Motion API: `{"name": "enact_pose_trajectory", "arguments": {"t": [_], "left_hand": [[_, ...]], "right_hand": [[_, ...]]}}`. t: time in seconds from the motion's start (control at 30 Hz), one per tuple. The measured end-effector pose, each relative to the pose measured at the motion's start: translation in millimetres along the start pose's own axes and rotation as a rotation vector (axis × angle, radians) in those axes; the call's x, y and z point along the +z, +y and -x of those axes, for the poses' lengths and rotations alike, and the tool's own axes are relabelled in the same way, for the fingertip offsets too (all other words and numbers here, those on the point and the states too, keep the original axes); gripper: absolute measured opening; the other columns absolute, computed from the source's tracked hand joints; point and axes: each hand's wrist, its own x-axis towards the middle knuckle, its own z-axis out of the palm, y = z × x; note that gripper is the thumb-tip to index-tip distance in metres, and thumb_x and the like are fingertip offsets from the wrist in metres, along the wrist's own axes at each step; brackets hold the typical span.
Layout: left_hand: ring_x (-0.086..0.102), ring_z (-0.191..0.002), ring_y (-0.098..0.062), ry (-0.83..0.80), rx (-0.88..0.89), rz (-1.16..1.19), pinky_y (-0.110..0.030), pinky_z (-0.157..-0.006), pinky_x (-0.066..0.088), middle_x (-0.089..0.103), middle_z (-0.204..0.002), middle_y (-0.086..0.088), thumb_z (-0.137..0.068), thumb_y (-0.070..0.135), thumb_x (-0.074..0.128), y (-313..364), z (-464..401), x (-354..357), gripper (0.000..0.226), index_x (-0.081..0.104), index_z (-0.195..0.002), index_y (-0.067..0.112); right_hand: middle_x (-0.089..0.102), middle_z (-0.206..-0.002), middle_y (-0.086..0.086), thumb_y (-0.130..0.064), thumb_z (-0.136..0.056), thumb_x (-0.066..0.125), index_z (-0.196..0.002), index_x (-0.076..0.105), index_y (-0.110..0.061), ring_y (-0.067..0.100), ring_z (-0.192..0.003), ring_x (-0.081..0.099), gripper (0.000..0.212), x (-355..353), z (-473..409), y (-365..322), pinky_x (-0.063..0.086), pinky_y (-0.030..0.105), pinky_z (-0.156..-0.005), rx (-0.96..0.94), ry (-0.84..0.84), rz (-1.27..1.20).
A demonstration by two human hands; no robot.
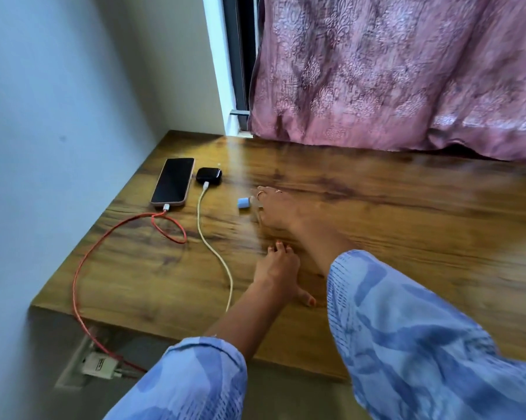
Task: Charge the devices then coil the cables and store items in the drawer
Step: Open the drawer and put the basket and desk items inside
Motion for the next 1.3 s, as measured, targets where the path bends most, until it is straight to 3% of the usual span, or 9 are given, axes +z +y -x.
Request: {"name": "enact_pose_trajectory", "arguments": {"t": [0.2, 0.33, 0.5, 0.6, 0.73, 0.83, 0.93, 1.13, 1.3], "left_hand": [[0.007, -0.145, -0.036, -0.023, 0.039, 0.114, -0.045, -0.115, 0.023, 0.009, -0.158, -0.016, -0.094, 0.034, 0.049, -3.5, -8.7, 4.8, 0.073, 0.012, -0.15, 0.007], [-0.001, -0.146, -0.036, -0.111, 0.099, -0.039, -0.047, -0.119, 0.009, 0.0, -0.158, -0.019, -0.092, 0.042, 0.049, -0.4, -11.7, 5.2, 0.082, 0.005, -0.15, 0.006], [0.0, -0.144, -0.041, -0.11, 0.021, 0.006, -0.049, -0.117, 0.019, -0.002, -0.156, -0.025, -0.076, 0.053, 0.07, 2.5, -3.8, 1.9, 0.114, 0.0, -0.148, -0.001], [-0.003, -0.145, -0.038, -0.08, -0.008, 0.068, -0.051, -0.117, 0.017, -0.007, -0.157, -0.021, -0.073, 0.054, 0.071, 0.6, 6.5, 4.2, 0.117, -0.001, -0.148, 0.001], [0.003, -0.145, -0.036, -0.056, -0.071, 0.14, -0.055, -0.115, 0.018, -0.003, -0.159, -0.015, -0.075, 0.065, 0.061, 8.3, 13.4, 3.7, 0.108, 0.007, -0.15, 0.008], [0.015, -0.142, -0.038, -0.018, -0.032, 0.099, -0.057, -0.112, 0.022, 0.01, -0.158, -0.013, -0.079, 0.064, 0.056, 45.1, 17.9, 9.2, 0.09, 0.023, -0.146, 0.013], [0.012, -0.143, -0.037, -0.008, 0.131, 0.02, -0.056, -0.113, 0.02, 0.009, -0.159, -0.012, -0.083, 0.061, 0.054, 100.2, 25.2, 23.6, 0.081, 0.028, -0.144, 0.014], [0.008, -0.145, -0.036, -0.071, 0.431, -0.099, -0.054, -0.114, 0.018, 0.005, -0.16, -0.007, -0.086, 0.057, 0.052, 227.4, 52.6, 56.1, 0.082, 0.019, -0.148, 0.015], [0.011, -0.145, -0.029, -0.091, 0.542, -0.13, -0.047, -0.116, 0.019, 0.006, -0.16, -0.008, -0.086, 0.057, 0.052, 302.4, 78.5, 83.6, 0.085, 0.013, -0.15, 0.015]], "right_hand": [[0.053, -0.129, 0.009, -0.009, -0.087, 0.053, -0.126, 0.05, -0.014, 0.03, -0.121, 0.049, 0.04, 7.2, -19.2, -12.7, 0.04, 0.042, -0.096, 0.064, 0.069, 0.098], [0.06, -0.118, 0.011, -0.006, -0.085, 0.055, -0.108, 0.061, -0.012, 0.031, -0.112, 0.055, 0.025, 4.1, -13.3, -11.9, 0.044, 0.04, -0.09, 0.089, 0.094, 0.04], [0.066, -0.109, 0.017, -0.007, -0.086, 0.051, -0.099, 0.064, -0.006, 0.034, -0.102, 0.061, 0.019, -3.8, 20.8, 7.5, 0.044, 0.031, -0.078, 0.166, 0.155, -0.227], [0.068, -0.106, 0.02, -0.006, -0.084, 0.05, -0.107, 0.064, -0.006, 0.034, -0.098, 0.063, 0.027, -10.4, 55.6, 32.5, 0.043, 0.031, -0.074, 0.26, 0.221, -0.419], [0.068, -0.107, 0.015, -0.009, -0.082, 0.064, -0.117, 0.06, -0.005, 0.028, -0.1, 0.063, 0.035, -16.3, 116.2, 75.0, 0.042, 0.027, -0.076, 0.385, 0.323, -0.583], [0.066, -0.109, 0.01, -0.014, -0.079, 0.071, -0.125, 0.054, -0.005, 0.025, -0.099, 0.063, 0.05, -18.2, 176.6, 109.8, 0.047, 0.033, -0.084, 0.519, 0.412, -0.682], [0.061, -0.096, -0.002, -0.023, -0.078, 0.072, -0.12, 0.053, -0.008, 0.01, -0.081, 0.059, 0.049, -17.0, 244.6, 138.5, 0.044, 0.02, -0.066, 0.638, 0.506, -0.733], [0.064, -0.082, -0.002, -0.015, -0.079, 0.07, -0.106, 0.063, -0.014, 0.008, -0.069, 0.057, 0.028, -15.5, 404.0, 184.8, 0.04, 0.008, -0.053, 0.804, 0.684, -0.706], [0.064, -0.087, -0.001, -0.01, -0.079, 0.066, -0.108, 0.062, -0.015, 0.013, -0.076, 0.061, 0.029, -4.9, 543.9, 211.2, 0.048, 0.014, -0.063, 0.989, 0.755, -0.735]]}}
